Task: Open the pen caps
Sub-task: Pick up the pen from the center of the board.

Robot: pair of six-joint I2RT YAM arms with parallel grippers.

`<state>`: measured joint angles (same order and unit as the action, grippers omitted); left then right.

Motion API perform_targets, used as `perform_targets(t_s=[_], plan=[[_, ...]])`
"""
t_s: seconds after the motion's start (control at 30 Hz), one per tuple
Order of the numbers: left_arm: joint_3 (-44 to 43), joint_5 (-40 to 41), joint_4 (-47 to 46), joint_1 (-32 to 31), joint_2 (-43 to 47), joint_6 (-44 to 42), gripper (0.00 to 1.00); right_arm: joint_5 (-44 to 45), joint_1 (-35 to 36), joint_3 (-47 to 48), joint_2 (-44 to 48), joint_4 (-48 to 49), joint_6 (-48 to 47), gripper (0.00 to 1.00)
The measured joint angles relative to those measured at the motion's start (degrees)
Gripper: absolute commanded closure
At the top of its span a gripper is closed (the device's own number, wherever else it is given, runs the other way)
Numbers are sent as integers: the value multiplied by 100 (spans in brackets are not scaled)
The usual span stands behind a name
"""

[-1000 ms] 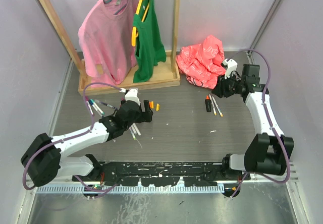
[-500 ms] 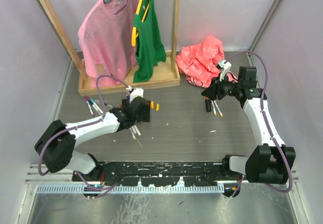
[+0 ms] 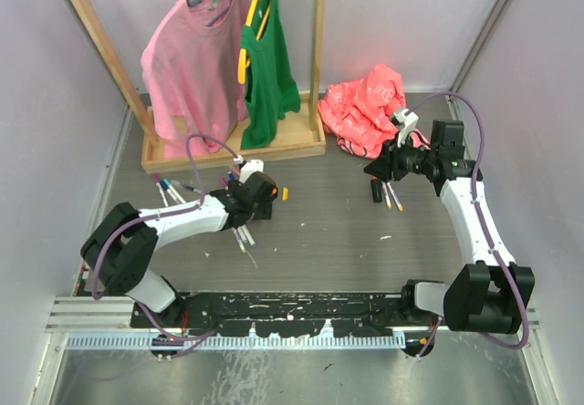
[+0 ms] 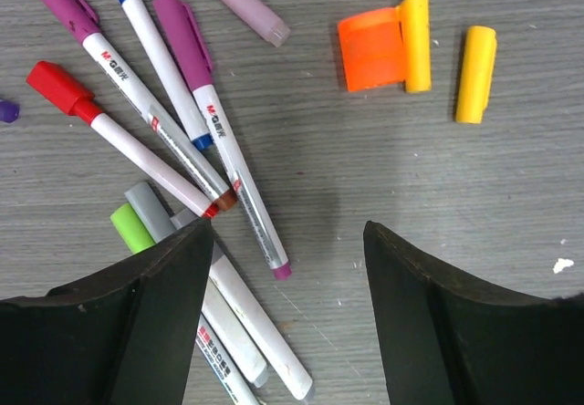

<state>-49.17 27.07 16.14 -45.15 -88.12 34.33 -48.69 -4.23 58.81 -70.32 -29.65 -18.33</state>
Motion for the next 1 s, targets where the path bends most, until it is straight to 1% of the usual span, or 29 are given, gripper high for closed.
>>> perform_targets(t_s=[0.13,0.3,0.4,0.47,0.7,0.77,1.0], plan=[[-31,-42,0,144,-116,76,42,0,0,0,0,0,0,58],[-120,-140,-4,315,-308,79,48,0,0,0,0,0,0,58],[-240,-199,-11,407,-420,76,48,0,0,0,0,0,0,58],[-326,-234,-22,452,-485,76,52,0,0,0,0,0,0,58],[-514,-280,-44,544,-699,81,54,0,0,0,0,0,0,58],[-518,-275,-37,551,-730,87,56,0,0,0,0,0,0,58],[-518,-225,2,553,-734,116,55,0,0,0,0,0,0,58]])
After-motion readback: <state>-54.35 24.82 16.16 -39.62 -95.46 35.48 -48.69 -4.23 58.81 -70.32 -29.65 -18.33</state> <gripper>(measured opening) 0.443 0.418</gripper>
